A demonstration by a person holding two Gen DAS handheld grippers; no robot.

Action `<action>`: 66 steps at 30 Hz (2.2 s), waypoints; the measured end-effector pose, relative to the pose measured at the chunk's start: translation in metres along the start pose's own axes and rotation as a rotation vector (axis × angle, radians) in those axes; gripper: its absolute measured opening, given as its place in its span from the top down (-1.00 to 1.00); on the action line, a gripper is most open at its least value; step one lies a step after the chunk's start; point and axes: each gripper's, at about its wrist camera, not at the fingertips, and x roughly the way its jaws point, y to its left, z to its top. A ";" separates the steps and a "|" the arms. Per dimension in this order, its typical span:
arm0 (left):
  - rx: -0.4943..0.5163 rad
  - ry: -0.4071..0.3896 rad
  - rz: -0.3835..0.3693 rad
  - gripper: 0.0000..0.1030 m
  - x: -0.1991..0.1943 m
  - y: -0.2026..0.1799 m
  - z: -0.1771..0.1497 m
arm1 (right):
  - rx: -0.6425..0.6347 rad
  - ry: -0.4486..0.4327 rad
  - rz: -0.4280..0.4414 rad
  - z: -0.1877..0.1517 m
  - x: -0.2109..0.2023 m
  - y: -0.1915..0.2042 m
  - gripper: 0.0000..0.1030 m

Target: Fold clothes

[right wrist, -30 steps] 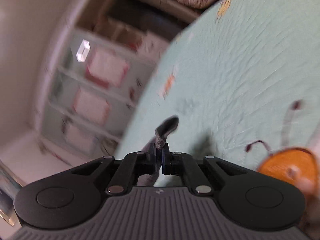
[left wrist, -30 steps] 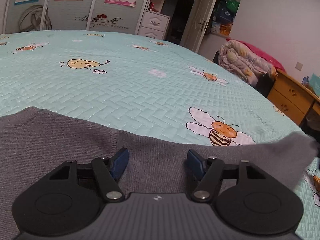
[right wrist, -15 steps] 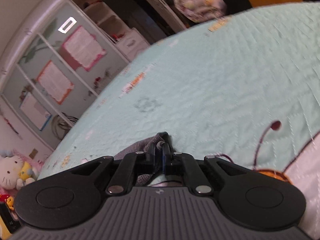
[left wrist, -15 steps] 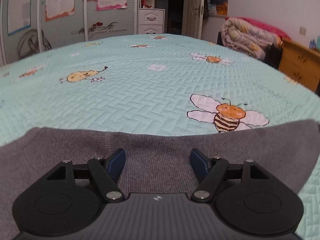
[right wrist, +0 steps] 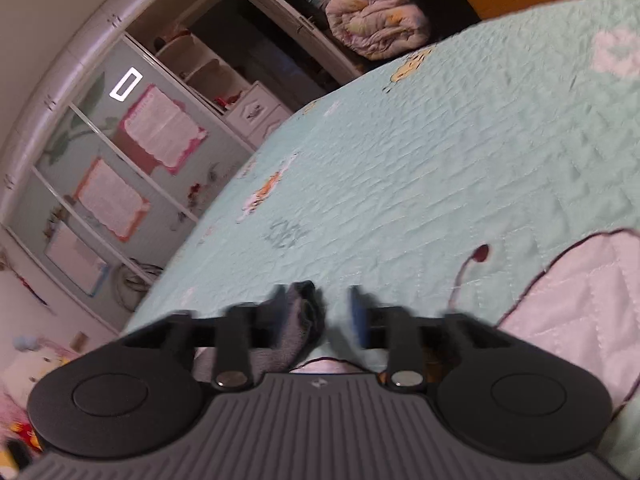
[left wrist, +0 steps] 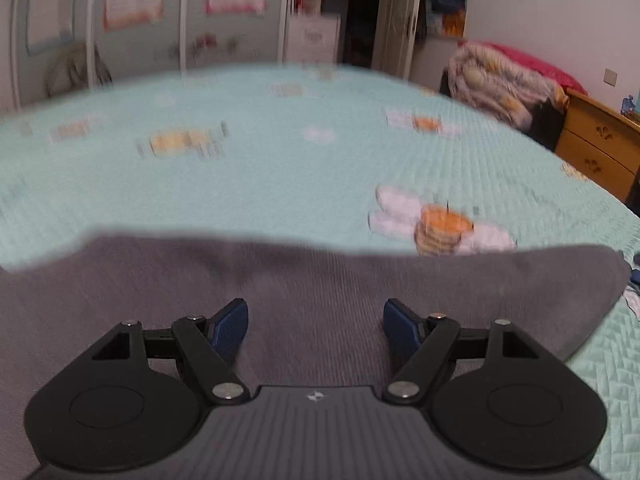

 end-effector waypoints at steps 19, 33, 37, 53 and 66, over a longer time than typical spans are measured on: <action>0.075 0.020 0.141 -0.89 0.027 -0.018 0.014 | -0.002 0.079 0.011 -0.008 0.006 0.007 0.93; 0.771 -0.280 -0.094 -0.58 -0.068 -0.180 -0.043 | -0.055 0.073 0.282 -0.013 -0.013 0.030 0.84; 0.731 -0.192 -0.178 -0.15 -0.041 -0.202 -0.031 | -0.061 0.119 0.269 -0.017 -0.005 0.032 0.83; 0.318 0.095 -0.255 -0.57 0.046 -0.170 0.032 | -0.005 0.118 0.233 -0.012 0.002 0.016 0.14; 0.190 0.145 -0.294 -0.59 0.066 -0.148 0.041 | -0.088 0.327 0.286 -0.032 0.019 0.043 0.09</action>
